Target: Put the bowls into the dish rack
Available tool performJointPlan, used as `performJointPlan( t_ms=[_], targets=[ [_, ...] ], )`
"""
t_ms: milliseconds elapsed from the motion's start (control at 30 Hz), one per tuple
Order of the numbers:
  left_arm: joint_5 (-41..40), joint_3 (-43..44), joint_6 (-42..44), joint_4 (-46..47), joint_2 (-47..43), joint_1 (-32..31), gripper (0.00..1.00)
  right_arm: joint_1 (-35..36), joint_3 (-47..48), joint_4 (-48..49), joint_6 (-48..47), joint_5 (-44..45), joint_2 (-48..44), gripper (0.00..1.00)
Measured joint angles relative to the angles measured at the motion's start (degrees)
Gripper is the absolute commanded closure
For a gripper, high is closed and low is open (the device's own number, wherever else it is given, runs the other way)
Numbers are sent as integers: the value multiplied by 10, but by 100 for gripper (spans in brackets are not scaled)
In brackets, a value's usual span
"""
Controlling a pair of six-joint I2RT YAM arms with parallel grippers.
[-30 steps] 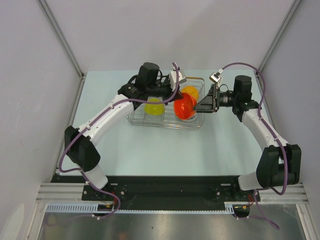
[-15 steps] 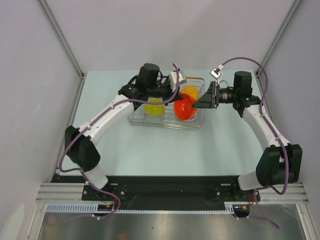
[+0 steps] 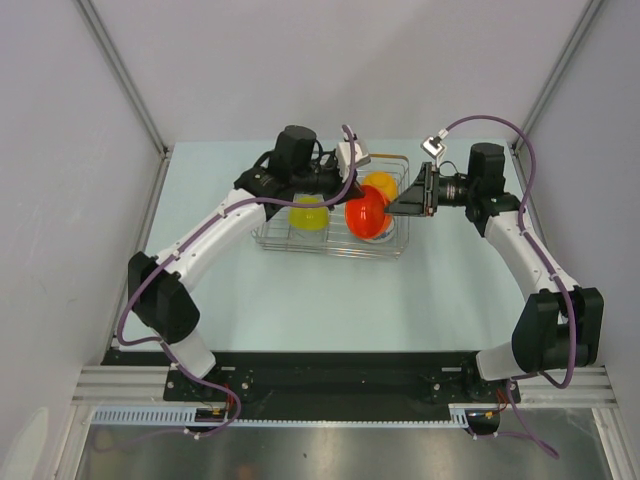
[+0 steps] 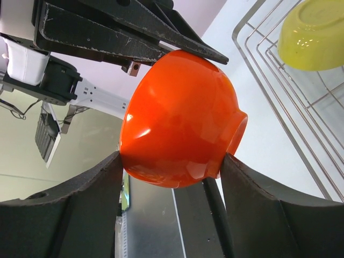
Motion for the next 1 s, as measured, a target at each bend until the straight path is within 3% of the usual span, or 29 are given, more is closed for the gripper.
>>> performJointPlan(
  t_ms=[367, 600, 700, 800, 933, 1000],
  targets=[
    [-2, 0, -5, 8, 0, 0, 100, -4, -4, 24, 19, -2, 0, 100],
    [-2, -1, -10, 11, -1, 0, 100, -6, -7, 42, 36, -6, 0, 100],
    [-3, -1, -12, 13, -2, 1, 71, -7, -8, 51, 43, -6, 0, 100],
    [-1, -1, -11, 13, -2, 0, 61, -7, -8, 61, 56, -13, 0, 100],
    [3, -1, -12, 12, -2, -1, 30, -6, -8, 73, 65, -21, 0, 100],
    [3, -1, -13, 12, -2, -1, 28, -6, -8, 74, 66, -21, 0, 100]
  ],
)
